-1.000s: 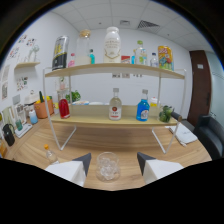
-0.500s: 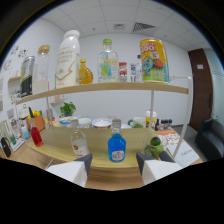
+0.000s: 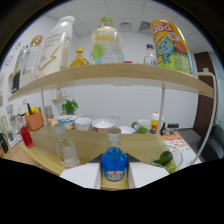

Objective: Make me a cup of Mount Fuji.

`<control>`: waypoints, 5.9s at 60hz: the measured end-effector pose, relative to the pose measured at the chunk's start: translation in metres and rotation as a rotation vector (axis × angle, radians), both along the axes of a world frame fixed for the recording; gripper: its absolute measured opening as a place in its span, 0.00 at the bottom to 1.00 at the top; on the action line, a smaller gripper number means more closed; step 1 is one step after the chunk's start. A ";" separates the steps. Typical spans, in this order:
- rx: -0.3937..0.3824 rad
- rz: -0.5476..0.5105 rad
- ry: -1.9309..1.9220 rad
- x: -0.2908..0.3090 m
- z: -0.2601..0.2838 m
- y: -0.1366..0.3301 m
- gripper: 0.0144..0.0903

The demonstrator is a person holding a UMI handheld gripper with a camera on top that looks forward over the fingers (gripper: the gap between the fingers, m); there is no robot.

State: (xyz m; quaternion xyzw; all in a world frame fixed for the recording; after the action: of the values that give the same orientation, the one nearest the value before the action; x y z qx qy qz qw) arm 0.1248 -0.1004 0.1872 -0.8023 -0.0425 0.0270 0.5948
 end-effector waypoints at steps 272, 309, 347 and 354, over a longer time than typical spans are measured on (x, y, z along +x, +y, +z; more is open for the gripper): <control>-0.053 -0.132 0.084 -0.105 0.002 -0.171 0.94; 0.109 -0.051 0.081 -0.189 0.217 -0.042 0.92; 0.155 -0.070 0.013 -0.196 0.226 -0.014 0.31; 0.182 -0.035 0.021 -0.200 0.237 -0.043 0.31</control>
State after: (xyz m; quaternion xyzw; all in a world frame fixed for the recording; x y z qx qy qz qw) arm -0.0750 -0.1438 0.4247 -0.7454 -0.0244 0.0209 0.6658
